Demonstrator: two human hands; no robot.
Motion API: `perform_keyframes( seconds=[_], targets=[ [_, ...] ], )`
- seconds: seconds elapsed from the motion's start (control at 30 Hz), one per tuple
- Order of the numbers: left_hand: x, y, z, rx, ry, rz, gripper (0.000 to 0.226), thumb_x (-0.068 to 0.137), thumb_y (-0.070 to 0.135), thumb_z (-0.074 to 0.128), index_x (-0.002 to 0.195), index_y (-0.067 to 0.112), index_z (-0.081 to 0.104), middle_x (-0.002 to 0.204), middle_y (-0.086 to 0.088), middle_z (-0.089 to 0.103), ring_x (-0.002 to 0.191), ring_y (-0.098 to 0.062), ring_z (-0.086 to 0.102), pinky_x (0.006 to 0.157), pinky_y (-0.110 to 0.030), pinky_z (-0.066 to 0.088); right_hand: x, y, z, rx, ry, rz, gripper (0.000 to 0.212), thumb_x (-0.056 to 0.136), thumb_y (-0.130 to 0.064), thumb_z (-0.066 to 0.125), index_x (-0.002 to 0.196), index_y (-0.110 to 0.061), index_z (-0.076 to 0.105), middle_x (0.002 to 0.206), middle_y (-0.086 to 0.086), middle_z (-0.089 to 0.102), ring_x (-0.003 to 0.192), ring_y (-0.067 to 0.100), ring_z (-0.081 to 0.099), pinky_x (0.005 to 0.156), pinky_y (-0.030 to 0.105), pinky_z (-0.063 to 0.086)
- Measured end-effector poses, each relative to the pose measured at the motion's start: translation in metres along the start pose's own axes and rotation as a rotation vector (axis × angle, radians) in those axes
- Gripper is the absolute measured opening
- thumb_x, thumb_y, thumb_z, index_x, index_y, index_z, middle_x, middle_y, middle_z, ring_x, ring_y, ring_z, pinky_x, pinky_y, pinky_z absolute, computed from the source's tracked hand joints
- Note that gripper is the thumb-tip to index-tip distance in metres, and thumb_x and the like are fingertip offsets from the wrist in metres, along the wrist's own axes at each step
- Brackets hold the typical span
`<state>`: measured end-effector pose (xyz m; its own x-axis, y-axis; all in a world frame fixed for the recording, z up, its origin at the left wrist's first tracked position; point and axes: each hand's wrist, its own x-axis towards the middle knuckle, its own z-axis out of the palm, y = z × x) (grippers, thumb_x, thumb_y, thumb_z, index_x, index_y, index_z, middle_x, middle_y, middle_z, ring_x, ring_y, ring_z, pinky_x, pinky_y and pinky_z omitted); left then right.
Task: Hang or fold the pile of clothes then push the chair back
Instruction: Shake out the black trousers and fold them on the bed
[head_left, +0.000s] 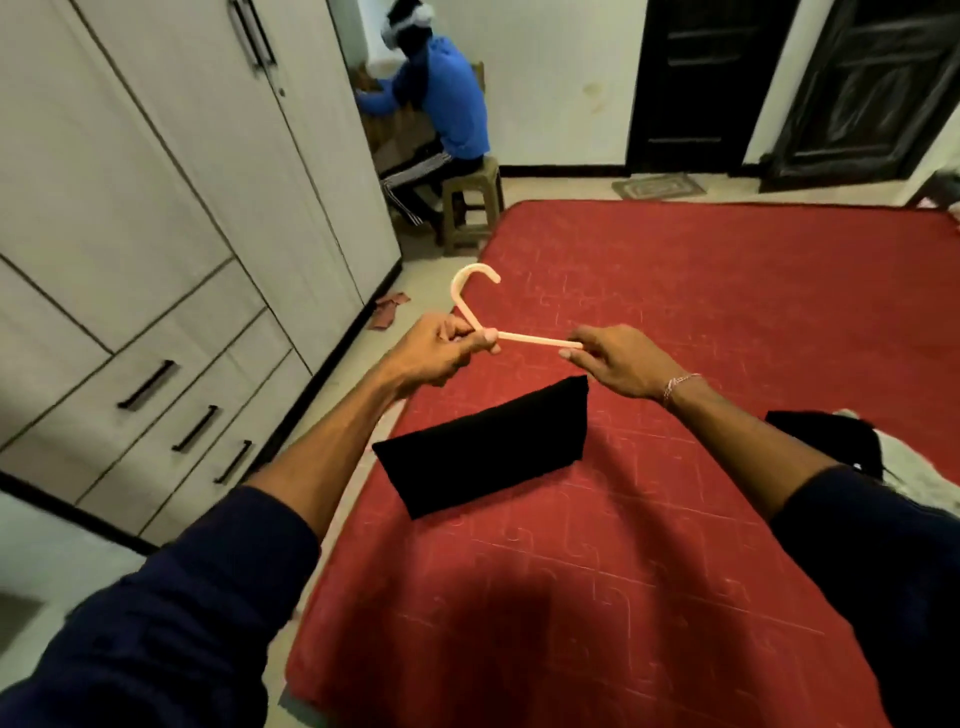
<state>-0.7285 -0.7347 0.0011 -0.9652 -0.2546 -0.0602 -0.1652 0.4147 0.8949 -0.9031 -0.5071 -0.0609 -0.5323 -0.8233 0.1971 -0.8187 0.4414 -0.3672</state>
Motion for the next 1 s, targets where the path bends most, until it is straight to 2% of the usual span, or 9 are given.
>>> perform_keyframes(
  seconds=[0.13,0.2,0.3,0.37,0.47,0.57,0.7,0.87,1.0],
  targets=[
    [-0.034,0.052,-0.063,0.056,-0.002,0.028,0.030,0.093,0.038,0.068,0.095,0.010,0.079,0.063,-0.014,0.039,0.050,-0.020,0.027,0.046,-0.028,0.020,0.016,-0.058,-0.047,-0.067,-0.005,-0.168,0.052,0.100,-0.062,0.034,0.088,-0.025,0.069,0.062,-0.012,0.063,0.056,0.005,0.061,0.056,0.030,0.047],
    [-0.053,0.074,-0.089,0.093,-0.002,0.055,0.029,0.093,0.038,0.068,0.096,0.011,0.079,0.070,-0.020,0.045,0.055,-0.025,0.033,0.045,-0.027,0.026,0.025,-0.085,-0.067,-0.004,-0.067,-0.225,0.053,0.102,-0.060,0.034,0.093,-0.027,0.074,0.068,-0.012,0.068,0.055,0.001,0.059,0.056,0.026,0.047],
    [-0.092,0.101,-0.133,0.140,0.108,0.069,0.025,0.093,0.029,0.068,0.098,0.007,0.078,0.059,-0.005,0.050,0.051,-0.014,0.040,0.044,-0.023,0.033,0.037,-0.138,-0.089,0.219,-0.152,-0.293,0.042,0.105,-0.046,0.040,0.113,-0.021,0.073,0.081,-0.005,0.073,0.063,0.005,0.064,0.061,0.022,0.048],
    [-0.114,0.114,-0.160,0.177,0.198,0.088,0.026,0.091,0.027,0.070,0.098,0.002,0.077,0.056,0.001,0.053,0.050,-0.010,0.043,0.045,-0.024,0.037,0.044,-0.172,-0.097,0.309,-0.151,-0.342,0.038,0.107,-0.039,0.039,0.124,-0.020,0.067,0.086,0.003,0.073,0.071,0.010,0.067,0.065,0.026,0.055],
    [-0.157,0.121,-0.203,0.206,0.355,0.116,0.031,0.086,0.029,0.076,0.092,-0.001,0.075,0.062,-0.008,0.061,0.054,-0.015,0.050,0.047,-0.025,0.040,0.054,-0.234,-0.102,0.416,-0.153,-0.440,0.035,0.109,-0.036,0.037,0.130,-0.023,0.061,0.092,0.004,0.073,0.072,0.011,0.068,0.066,0.029,0.059],
    [-0.195,0.126,-0.244,0.236,0.463,0.127,0.028,0.084,0.029,0.078,0.088,0.002,0.075,0.065,-0.013,0.065,0.054,-0.014,0.052,0.046,-0.024,0.040,0.063,-0.288,-0.101,0.464,-0.134,-0.529,0.031,0.108,-0.037,0.040,0.127,-0.024,0.060,0.089,0.007,0.071,0.074,0.017,0.070,0.067,0.042,0.059],
    [-0.246,0.125,-0.292,0.248,0.602,0.136,0.018,0.085,0.028,0.077,0.085,0.009,0.077,0.064,-0.010,0.067,0.054,-0.011,0.049,0.048,-0.024,0.040,0.072,-0.362,-0.107,0.601,-0.204,-0.610,0.028,0.109,-0.028,0.041,0.131,-0.017,0.053,0.092,0.018,0.071,0.064,0.020,0.071,0.052,0.033,0.058],
    [-0.323,0.118,-0.362,0.247,0.776,0.152,0.015,0.087,0.026,0.075,0.088,0.012,0.079,0.069,-0.013,0.067,0.061,-0.019,0.051,0.050,-0.024,0.038,0.086,-0.456,-0.110,0.569,-0.306,-0.721,0.037,0.108,-0.031,0.037,0.144,-0.024,0.041,0.107,0.006,0.068,0.088,0.010,0.073,0.067,0.026,0.059],
    [-0.387,0.115,-0.414,0.272,0.907,0.191,0.012,0.087,0.024,0.075,0.089,0.014,0.079,0.067,-0.007,0.069,0.056,-0.008,0.053,0.050,-0.021,0.041,0.092,-0.541,-0.093,0.577,-0.186,-0.768,0.036,0.107,-0.033,0.038,0.142,-0.027,0.042,0.100,0.002,0.074,0.052,0.015,0.066,0.048,0.029,0.056]
  ],
)
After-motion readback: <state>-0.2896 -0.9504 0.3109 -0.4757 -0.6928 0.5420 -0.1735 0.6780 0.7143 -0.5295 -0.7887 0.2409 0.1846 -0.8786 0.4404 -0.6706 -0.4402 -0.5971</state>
